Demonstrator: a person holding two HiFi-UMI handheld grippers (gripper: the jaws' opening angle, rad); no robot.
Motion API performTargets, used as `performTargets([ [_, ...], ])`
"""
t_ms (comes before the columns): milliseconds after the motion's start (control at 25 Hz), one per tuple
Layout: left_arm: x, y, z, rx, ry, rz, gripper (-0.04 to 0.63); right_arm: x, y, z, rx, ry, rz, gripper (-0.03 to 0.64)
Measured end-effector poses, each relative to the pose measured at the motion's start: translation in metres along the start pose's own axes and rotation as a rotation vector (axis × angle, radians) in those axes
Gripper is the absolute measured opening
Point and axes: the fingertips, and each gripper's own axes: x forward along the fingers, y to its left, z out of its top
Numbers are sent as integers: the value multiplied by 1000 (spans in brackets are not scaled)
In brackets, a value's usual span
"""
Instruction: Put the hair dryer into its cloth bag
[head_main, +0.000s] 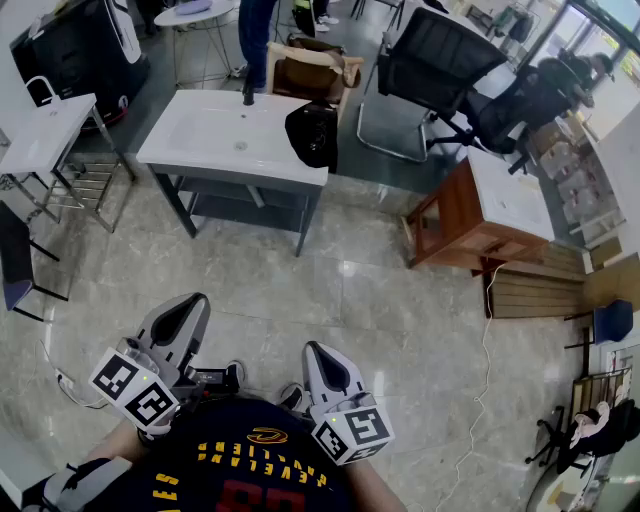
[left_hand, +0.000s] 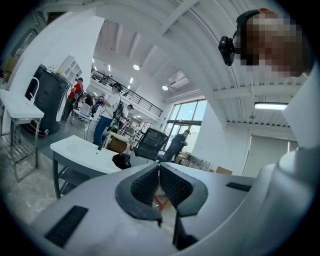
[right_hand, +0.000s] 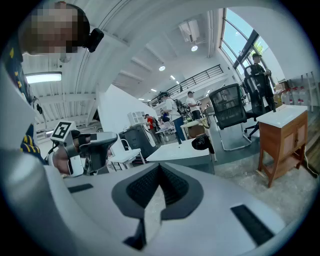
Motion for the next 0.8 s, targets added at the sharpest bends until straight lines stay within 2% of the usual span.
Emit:
performTargets([
  [400, 9, -14, -10, -10, -3, 5, 8, -12, -14, -1, -2, 10, 8, 6],
  [800, 16, -61, -36, 1, -7, 41, 8, -51, -52, -5, 38, 15, 34, 7],
])
